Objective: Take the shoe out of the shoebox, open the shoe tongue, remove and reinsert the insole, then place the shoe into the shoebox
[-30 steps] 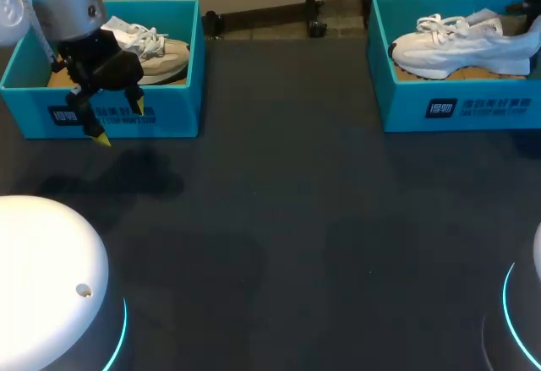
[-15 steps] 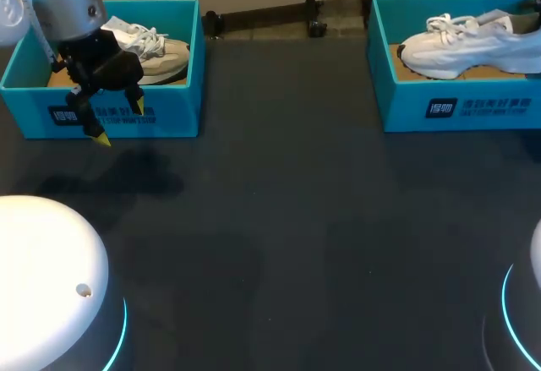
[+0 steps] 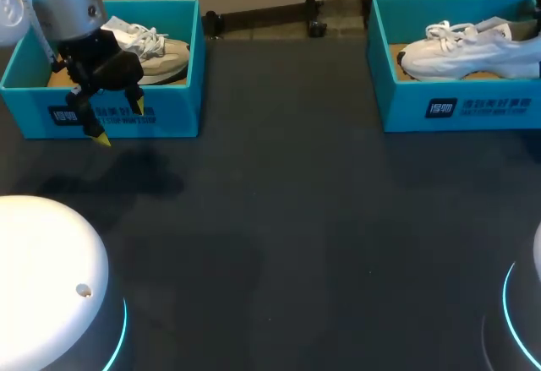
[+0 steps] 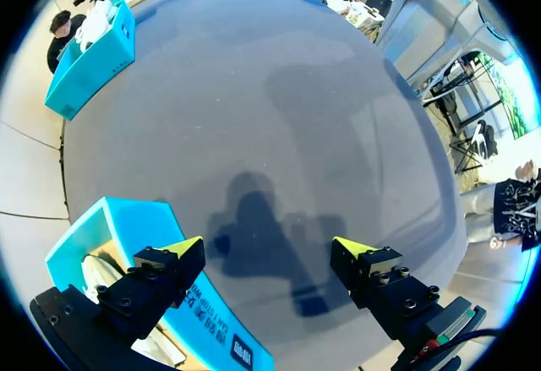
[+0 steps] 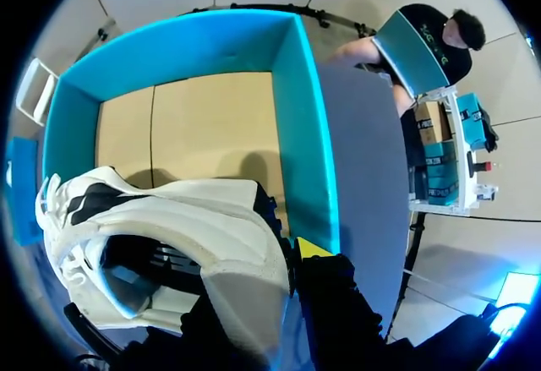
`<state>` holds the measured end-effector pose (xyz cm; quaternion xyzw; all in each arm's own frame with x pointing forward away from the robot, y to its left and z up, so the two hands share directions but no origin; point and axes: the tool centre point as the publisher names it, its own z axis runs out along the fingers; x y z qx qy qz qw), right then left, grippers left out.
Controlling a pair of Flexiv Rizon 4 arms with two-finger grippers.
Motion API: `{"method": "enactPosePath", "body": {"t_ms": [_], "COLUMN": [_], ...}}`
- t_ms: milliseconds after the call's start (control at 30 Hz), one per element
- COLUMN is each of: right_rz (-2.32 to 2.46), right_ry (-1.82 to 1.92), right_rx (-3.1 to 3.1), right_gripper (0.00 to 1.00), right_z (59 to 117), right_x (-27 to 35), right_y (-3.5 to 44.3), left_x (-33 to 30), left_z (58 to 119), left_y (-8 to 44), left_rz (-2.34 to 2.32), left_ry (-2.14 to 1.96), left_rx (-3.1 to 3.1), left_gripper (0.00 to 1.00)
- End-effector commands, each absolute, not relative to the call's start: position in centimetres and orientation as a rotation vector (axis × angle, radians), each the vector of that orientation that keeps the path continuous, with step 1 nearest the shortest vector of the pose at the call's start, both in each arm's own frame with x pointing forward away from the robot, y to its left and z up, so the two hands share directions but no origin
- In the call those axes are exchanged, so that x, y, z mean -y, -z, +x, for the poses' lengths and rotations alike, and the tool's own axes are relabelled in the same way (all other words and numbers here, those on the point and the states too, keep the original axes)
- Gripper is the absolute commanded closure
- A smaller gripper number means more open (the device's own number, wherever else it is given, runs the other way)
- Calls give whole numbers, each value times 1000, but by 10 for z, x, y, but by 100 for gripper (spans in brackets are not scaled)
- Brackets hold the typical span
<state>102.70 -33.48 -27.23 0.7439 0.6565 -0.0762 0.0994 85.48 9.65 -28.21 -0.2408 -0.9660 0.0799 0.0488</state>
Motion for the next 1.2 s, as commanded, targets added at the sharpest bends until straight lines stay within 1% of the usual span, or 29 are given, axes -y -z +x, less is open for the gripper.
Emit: {"method": "enactPosePath", "body": {"t_ms": [33,200,700,1200], "right_rz": [2196,2193,2219,2196], "right_ry": [227,226,258,235], "right_rx": [-1943,-1954,-1980,-2035], "right_gripper": [100,100,100,100], "right_z": [1038,1040,1023,1030], "right_x": [334,335,341,349], "right_y": [275,283,309,330], "left_x": [-97,-97,-97,-97], "left_z": [854,854,854,854], "left_y": [282,282,282,282], "left_rz": [-736,-736,-736,-736], "left_ry": [-243,-243,-243,-243], "left_rx": [2945,2945,2945,2945], "left_gripper": [0,0,0,0]}}
